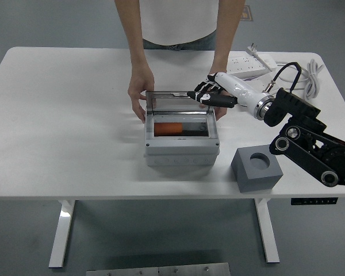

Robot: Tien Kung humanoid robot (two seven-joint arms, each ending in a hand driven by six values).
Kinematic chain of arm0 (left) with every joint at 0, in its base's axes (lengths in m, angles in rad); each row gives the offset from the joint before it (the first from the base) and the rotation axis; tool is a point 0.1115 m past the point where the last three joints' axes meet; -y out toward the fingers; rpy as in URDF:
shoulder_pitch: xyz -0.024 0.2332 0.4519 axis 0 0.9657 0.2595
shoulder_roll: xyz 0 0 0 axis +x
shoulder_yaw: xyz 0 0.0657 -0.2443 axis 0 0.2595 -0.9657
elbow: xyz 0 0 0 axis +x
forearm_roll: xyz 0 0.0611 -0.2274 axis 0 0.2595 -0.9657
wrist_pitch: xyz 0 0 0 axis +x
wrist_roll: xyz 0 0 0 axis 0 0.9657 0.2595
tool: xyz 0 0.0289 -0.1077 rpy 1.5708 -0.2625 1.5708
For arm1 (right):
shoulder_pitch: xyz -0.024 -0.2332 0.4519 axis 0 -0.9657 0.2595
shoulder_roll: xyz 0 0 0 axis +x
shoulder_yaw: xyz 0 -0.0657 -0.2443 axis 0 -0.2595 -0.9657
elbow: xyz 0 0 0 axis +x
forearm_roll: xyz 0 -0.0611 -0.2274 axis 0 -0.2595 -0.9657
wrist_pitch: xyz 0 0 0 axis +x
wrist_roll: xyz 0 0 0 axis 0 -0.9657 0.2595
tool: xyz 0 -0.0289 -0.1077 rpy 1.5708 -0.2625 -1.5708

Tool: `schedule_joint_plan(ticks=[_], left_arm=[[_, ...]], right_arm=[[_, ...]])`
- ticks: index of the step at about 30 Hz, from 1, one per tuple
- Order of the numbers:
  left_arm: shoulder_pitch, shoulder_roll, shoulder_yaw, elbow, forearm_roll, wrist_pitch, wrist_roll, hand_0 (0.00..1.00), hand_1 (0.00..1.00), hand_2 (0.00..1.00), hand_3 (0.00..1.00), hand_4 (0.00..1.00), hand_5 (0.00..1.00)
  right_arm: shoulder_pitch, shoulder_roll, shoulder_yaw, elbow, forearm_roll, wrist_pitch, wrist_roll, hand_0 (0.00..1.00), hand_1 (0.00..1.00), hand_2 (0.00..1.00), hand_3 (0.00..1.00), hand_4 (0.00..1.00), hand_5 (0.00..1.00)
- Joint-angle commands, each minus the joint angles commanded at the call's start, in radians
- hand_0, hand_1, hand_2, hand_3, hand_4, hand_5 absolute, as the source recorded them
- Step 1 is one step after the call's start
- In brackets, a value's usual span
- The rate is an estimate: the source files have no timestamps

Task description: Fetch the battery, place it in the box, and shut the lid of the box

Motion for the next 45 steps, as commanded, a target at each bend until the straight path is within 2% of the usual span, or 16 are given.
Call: schedule_joint_plan(ticks=[26,37,44,45], left_arm=[[0.011,0.0,0.007,-0.001,-0.013,0.006,-0.001,0.663,0.698,0.572,0.587,0.511,0.002],[0.01,-0.001,0.003,0.0,-0.004,0.004,0.002,0.663,0.698,0.572,0.587,0.51,0.002],[0.006,-0.003,0.002,0.0,0.001,0.002,0.004,0.664,0.697,0.572,0.587,0.511,0.002],[0.006,-0.003,0.002,0.0,0.002,0.003,0.004,0.663,0.698,0.572,0.587,0.511,0.002]], right_arm=[[-0.015,-0.036,0.0,0.049,0.011,0.027,-0.033,0.617,0.607,0.657,0.657,0.842,0.873],[-0.044,-0.071,0.054,0.095,0.02,0.062,-0.069,0.598,0.599,0.658,0.656,0.839,0.872],[-0.062,-0.082,0.087,0.111,0.039,0.062,-0.069,0.584,0.593,0.655,0.656,0.838,0.872],[-0.064,-0.082,0.088,0.112,0.042,0.061,-0.068,0.454,0.48,0.637,0.65,0.838,0.872]])
